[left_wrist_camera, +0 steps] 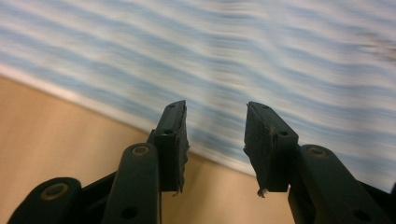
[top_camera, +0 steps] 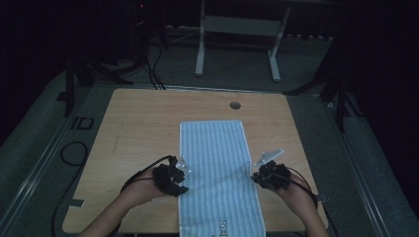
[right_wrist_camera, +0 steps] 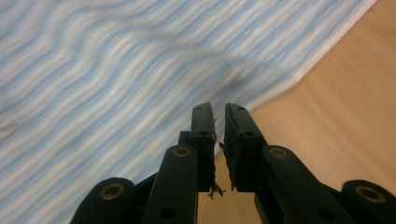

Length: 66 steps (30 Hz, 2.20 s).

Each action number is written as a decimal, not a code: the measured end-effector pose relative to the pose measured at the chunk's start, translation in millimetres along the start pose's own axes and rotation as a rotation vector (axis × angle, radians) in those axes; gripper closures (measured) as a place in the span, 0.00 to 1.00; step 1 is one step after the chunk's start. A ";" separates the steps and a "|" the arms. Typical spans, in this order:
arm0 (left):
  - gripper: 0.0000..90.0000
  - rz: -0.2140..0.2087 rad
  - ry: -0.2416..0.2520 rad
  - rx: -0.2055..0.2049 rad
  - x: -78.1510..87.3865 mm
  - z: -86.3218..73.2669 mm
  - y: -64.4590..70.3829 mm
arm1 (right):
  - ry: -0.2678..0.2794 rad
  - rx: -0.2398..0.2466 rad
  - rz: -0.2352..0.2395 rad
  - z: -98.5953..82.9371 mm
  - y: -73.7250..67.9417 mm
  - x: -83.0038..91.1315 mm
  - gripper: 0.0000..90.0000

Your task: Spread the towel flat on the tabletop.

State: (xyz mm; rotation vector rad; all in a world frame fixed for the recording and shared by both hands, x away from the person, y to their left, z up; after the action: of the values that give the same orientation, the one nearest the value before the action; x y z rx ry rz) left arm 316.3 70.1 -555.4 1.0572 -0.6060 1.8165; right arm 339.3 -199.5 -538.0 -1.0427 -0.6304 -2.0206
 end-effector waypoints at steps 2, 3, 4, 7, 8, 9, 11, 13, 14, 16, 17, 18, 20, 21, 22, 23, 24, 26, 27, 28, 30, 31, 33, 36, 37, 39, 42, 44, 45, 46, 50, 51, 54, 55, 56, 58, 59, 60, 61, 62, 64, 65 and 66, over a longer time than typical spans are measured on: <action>0.65 0.007 -0.012 0.011 -7.3 3.2 -9.7 | 0.003 -0.011 -0.002 9.3 8.4 -13.6 0.91; 0.64 0.009 -0.019 0.008 -10.6 4.5 -13.5 | -0.003 -0.010 -0.007 12.9 12.1 -20.5 0.90; 0.64 0.018 -0.022 0.004 -13.7 5.8 -17.5 | -0.012 -0.008 -0.009 15.8 16.0 -27.3 0.90; 0.62 0.019 -0.033 0.024 -23.6 7.3 -26.6 | -0.040 -0.018 -0.014 22.0 24.8 -46.5 0.88; 0.62 0.017 -0.037 0.031 -26.9 7.3 -29.4 | -0.052 -0.021 -0.014 23.1 27.2 -51.9 0.88; 0.62 0.014 -0.043 0.037 -30.2 6.8 -31.9 | -0.062 -0.021 -0.011 23.9 28.8 -56.8 0.88; 0.62 0.014 -0.051 0.046 -36.5 5.7 -36.8 | -0.081 -0.024 -0.007 24.8 31.9 -64.6 0.87; 0.62 0.015 -0.055 0.058 -41.8 4.9 -41.9 | -0.098 -0.028 -0.003 24.6 33.7 -70.9 0.86; 0.62 0.008 -0.041 0.071 -42.5 6.2 -44.0 | -0.105 -0.033 0.001 24.3 34.4 -73.7 0.85; 0.62 0.013 -0.037 0.078 -43.2 7.6 -48.9 | -0.109 -0.038 0.005 23.7 35.0 -79.0 0.85; 0.62 0.020 -0.040 0.073 -43.3 7.8 -51.1 | -0.102 -0.046 0.010 24.6 35.8 -79.8 0.85; 0.62 0.018 -0.039 0.079 -43.5 8.3 -52.7 | -0.102 -0.049 0.013 25.4 36.1 -80.3 0.84; 0.62 0.028 -0.044 0.075 -43.3 8.2 -57.6 | -0.103 -0.047 0.013 27.4 36.8 -81.7 0.82; 0.62 0.023 -0.041 0.085 -43.2 8.3 -59.3 | -0.103 -0.049 0.011 28.6 37.0 -82.5 0.80; 0.61 0.027 -0.040 0.086 -43.0 8.1 -62.0 | -0.103 -0.045 0.009 30.0 37.7 -83.5 0.76; 0.61 0.037 -0.043 0.087 -42.6 7.4 -65.3 | -0.105 -0.043 0.008 31.3 38.3 -84.4 0.76; 0.61 0.044 -0.043 0.088 -42.2 6.9 -68.7 | -0.108 -0.047 0.013 32.6 38.4 -85.3 0.75; 0.61 0.046 -0.041 0.099 -41.4 6.1 -74.7 | -0.109 -0.042 0.009 35.4 38.6 -87.2 0.72; 0.61 0.053 -0.042 0.101 -41.0 5.7 -77.3 | -0.111 -0.043 0.009 36.7 38.7 -88.0 0.71; 0.60 0.063 -0.044 0.097 -40.9 5.5 -79.8 | -0.110 -0.050 0.006 38.0 38.4 -88.9 0.70; 0.58 0.064 -0.047 0.096 -40.7 5.0 -82.7 | -0.104 -0.048 0.001 40.8 36.9 -90.9 0.67; 0.58 0.066 -0.049 0.097 -40.7 4.9 -84.5 | -0.104 -0.043 0.001 41.9 36.6 -91.6 0.66; 0.58 0.069 -0.053 0.098 -40.2 4.5 -88.0 | -0.101 -0.048 0.005 44.1 36.1 -93.4 0.64; 0.58 0.069 -0.048 0.106 -39.7 3.8 -94.8 | -0.102 -0.055 0.013 46.9 36.5 -95.6 0.61; 0.58 0.066 -0.043 0.114 -39.7 3.7 -96.2 | -0.101 -0.048 0.013 47.8 37.3 -96.4 0.60; 0.57 0.064 -0.037 0.110 -39.5 3.1 -99.0 | -0.096 -0.050 0.017 49.4 39.7 -98.0 0.58; 0.57 0.070 -0.038 0.111 -39.8 3.3 -100.4 | -0.087 -0.072 0.024 50.7 47.5 -100.3 0.57; 0.55 0.074 -0.045 0.104 -40.2 3.9 -98.6 | -0.081 -0.089 0.020 51.1 53.9 -101.3 0.57; 0.54 0.075 -0.047 0.098 -40.8 4.4 -96.6 | -0.081 -0.092 0.019 50.9 56.4 -101.3 0.57; 0.53 0.073 -0.050 0.091 -41.1 4.9 -94.2 | -0.083 -0.099 0.015 50.5 58.8 -101.2 0.57; 0.52 0.071 -0.061 0.071 -41.6 5.7 -90.4 | -0.104 -0.119 0.015 47.4 62.9 -98.9 0.56; 0.52 0.069 -0.057 0.076 -41.9 6.1 -90.6 | -0.108 -0.120 0.015 46.6 63.5 -98.6 0.55; 0.53 0.071 -0.063 0.069 -41.9 6.4 -90.4 | -0.112 -0.135 0.016 45.3 65.3 -97.6 0.56; 0.53 0.066 -0.066 0.070 -41.5 6.8 -89.9 | -0.115 -0.130 0.017 45.3 64.8 -97.4 0.56; 0.52 0.061 -0.066 0.071 -40.2 7.6 -90.0 | -0.121 -0.114 0.019 45.8 64.0 -97.0 0.56; 0.50 0.077 -0.061 0.074 -37.7 9.7 -92.9 | -0.111 -0.069 0.019 51.3 62.2 -92.6 0.56; 0.50 0.083 -0.055 0.097 -36.5 11.7 -96.0 | -0.104 -0.066 0.015 54.0 63.2 -90.5 0.57; 0.50 0.095 -0.042 0.122 -35.4 14.4 -100.1 | -0.092 -0.065 0.004 58.2 66.0 -87.7 0.59; 0.49 0.107 -0.030 0.136 -33.9 17.2 -104.7 | -0.082 -0.066 -0.003 62.5 70.2 -85.2 0.60; 0.49 0.125 -0.004 0.151 -33.1 21.6 -109.8 | -0.072 -0.070 -0.016 67.0 74.9 -83.1 0.61; 0.43 0.145 0.015 0.155 -32.9 27.8 -117.3 | -0.050 -0.090 -0.040 76.0 86.1 -80.7 0.63; 0.43 0.151 0.018 0.155 -33.1 30.6 -120.4 | -0.043 -0.098 -0.038 79.2 90.2 -81.2 0.63; 0.43 0.154 0.023 0.155 -33.8 33.4 -122.7 | -0.032 -0.102 -0.035 81.7 93.7 -82.1 0.63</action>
State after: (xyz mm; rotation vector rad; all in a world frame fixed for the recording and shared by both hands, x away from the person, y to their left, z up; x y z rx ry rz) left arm 446.1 85.2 -571.2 1.1165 -0.5519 2.0336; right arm 483.0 -164.1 -554.7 -1.1330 -0.5713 -2.0883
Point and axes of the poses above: each handheld gripper's, and its own axes: x roughly backward along the jaws, z roughly out of its top, y roughly to its right, the point moved 7 cm from there along -x, roughly forward along the jaws, and after that the axes turned 5 degrees about y, right-handed, at the moved point
